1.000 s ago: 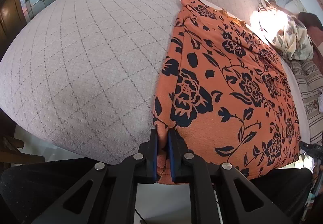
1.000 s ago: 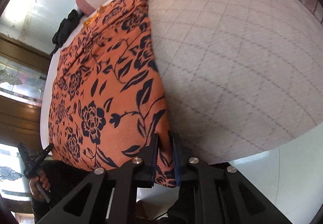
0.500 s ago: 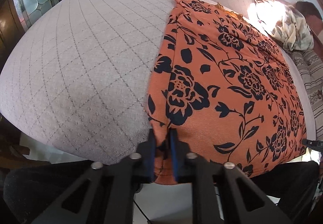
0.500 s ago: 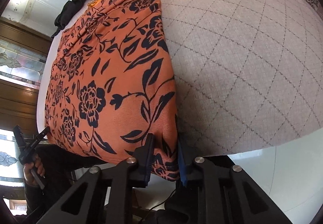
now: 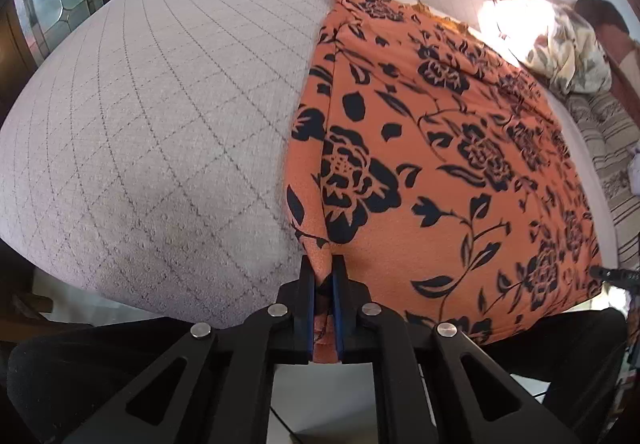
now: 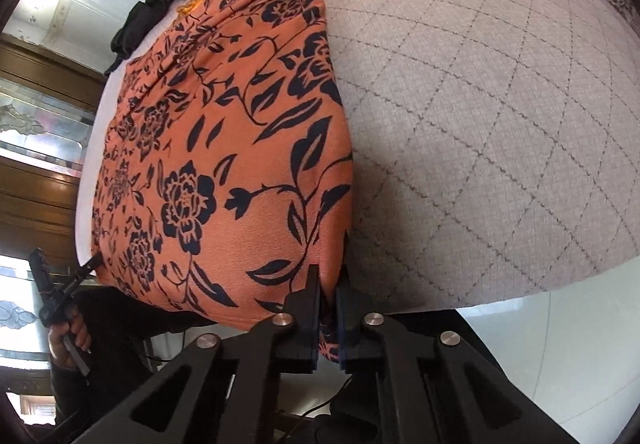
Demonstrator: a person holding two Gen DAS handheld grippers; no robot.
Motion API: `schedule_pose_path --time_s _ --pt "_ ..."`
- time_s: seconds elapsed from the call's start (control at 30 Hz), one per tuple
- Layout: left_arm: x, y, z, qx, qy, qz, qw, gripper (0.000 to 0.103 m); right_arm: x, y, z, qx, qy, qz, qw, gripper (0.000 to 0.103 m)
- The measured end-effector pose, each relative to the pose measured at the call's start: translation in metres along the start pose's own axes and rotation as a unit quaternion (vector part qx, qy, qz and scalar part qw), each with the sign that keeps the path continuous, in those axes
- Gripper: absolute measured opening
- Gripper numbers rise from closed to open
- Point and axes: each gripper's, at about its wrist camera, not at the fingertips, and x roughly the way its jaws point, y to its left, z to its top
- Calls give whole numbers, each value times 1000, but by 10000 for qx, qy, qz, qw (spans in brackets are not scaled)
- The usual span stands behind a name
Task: Fold small clothes
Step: 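Grasp the blouse hem with the left tool while the right tool grasps the hem, then lift the hem and fold it toward the collar with both tools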
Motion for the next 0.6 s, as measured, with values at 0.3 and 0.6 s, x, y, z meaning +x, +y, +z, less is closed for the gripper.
schedule_pose_path --time_s 0.3,0.6 --pt "-15 7 15 -143 -27 -287 9995 7 -23 -12 0 402 -392 714 9959 6" --pt "-35 -3 40 -22 -270 -554 9981 7 -37 -9 9 513 -609 1304 9883 6"
